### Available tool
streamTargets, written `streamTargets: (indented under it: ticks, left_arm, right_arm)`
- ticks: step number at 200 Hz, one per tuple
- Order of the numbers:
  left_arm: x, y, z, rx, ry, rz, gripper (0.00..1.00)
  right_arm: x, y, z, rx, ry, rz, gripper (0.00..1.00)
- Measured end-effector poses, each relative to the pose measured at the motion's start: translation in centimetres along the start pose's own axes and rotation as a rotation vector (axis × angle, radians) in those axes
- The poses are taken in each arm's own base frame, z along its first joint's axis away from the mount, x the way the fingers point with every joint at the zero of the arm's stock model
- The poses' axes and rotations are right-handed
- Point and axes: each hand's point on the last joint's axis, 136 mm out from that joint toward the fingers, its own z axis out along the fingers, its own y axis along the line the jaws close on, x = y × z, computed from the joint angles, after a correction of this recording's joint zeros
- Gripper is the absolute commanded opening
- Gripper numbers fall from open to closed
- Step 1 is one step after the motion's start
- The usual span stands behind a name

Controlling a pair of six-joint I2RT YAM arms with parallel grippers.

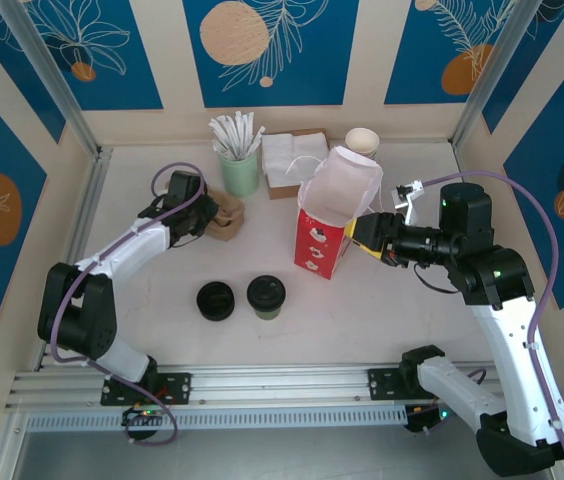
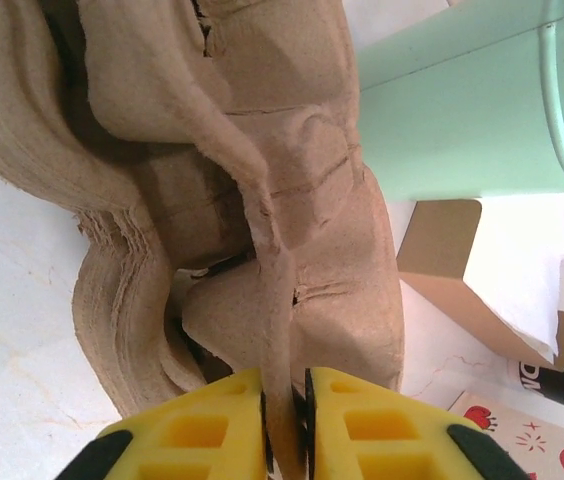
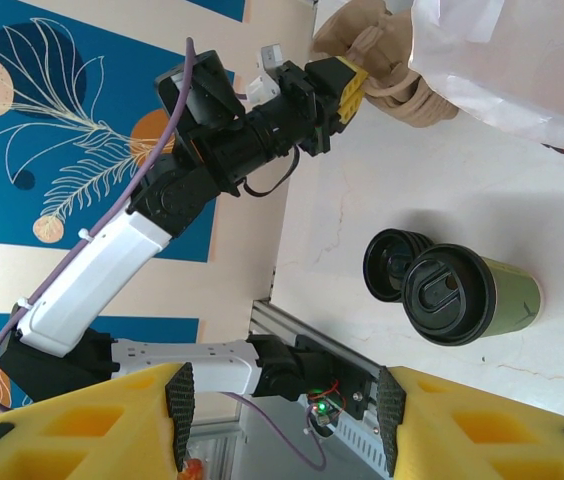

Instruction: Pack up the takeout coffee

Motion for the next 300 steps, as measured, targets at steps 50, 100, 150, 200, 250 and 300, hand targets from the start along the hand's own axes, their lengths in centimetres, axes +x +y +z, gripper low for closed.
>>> streamTargets:
  ticks: [50,100,150,200,250,300]
  left_arm:
    - [-0.5,-0.8,-0.8,0.032,-0.017,-0.007,0.07]
    - [-1.3,-2.0,-2.7,0.066,-0.035,-0.006,0.02]
    - [-3.2,-6.2,-10.8,0.211,-0.084,0.057,0.0]
    - [-2.6,-11.1,-20.9,0.466,-0.062,0.268,0.0]
    - [2.2,-14.3,-27.1,0.771,0.119,0.502,0.0]
    - [5.5,-15.4,-31.8,0.999,0.218,0.667,0.0]
  right_arm:
    - [0.0,0.0,0.0,-0.003,0.002,0.0,0.54]
    - [0.0,0.2,0.0,-0.013,0.005,-0.004,0.53]
    - [-0.5,1.8,-0.2,-0.069,-0.008,-0.064,0.53]
    - [-1.7,5.6,-1.3,-0.179,-0.055,-0.225,0.5]
    - [-3.1,8.5,-0.2,-0.285,-0.039,-0.361,0.5]
    - [-2.9,10.1,2.5,-0.353,0.047,-0.44,0.5]
